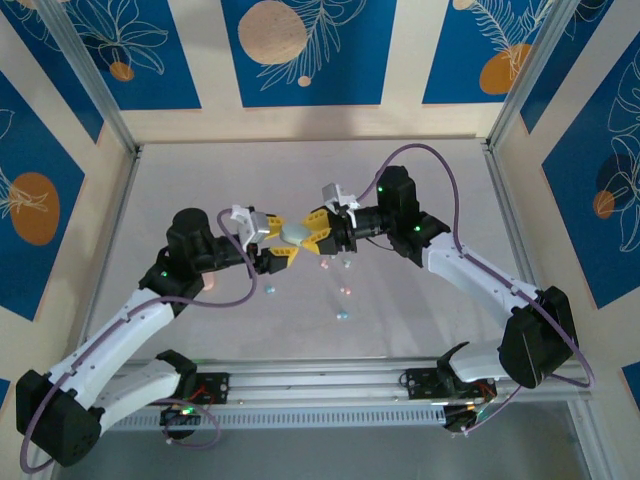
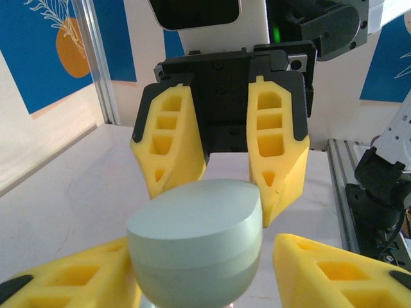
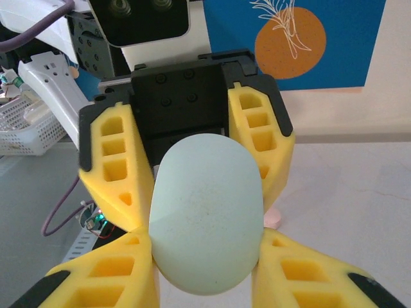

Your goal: Insert wireless bluetooth earbuds into charging case

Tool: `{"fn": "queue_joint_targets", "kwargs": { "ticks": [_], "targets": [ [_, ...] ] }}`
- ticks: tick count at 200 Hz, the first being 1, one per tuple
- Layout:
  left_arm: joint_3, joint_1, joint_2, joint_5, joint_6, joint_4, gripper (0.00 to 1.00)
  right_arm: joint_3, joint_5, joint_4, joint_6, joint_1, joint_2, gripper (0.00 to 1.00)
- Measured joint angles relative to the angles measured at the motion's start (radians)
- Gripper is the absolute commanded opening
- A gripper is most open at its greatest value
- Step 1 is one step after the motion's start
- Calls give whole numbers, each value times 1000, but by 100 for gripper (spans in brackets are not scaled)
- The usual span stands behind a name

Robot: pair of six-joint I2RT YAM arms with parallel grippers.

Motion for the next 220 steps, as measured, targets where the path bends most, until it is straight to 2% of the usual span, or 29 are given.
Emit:
{"fn": "queue_joint_targets", "kwargs": {
  "ticks": [50,99,173,191,220],
  "targets": [
    [0,4,18,9,-21,24,39,1,-2,0,-4,-3,0,34],
    [0,8,26,22,-43,41,47,1,2,4,-8,-5,0,34],
    [0,8,33,27,-73,58,50,1,13,12,-15,-1,0,34],
    [0,8,33,33,-77,60,49,1,18,14,-18,1,0,34],
    [1,10,39,39,-82,61,40,1,20,15,-25,1,0,34]
  ]
}}
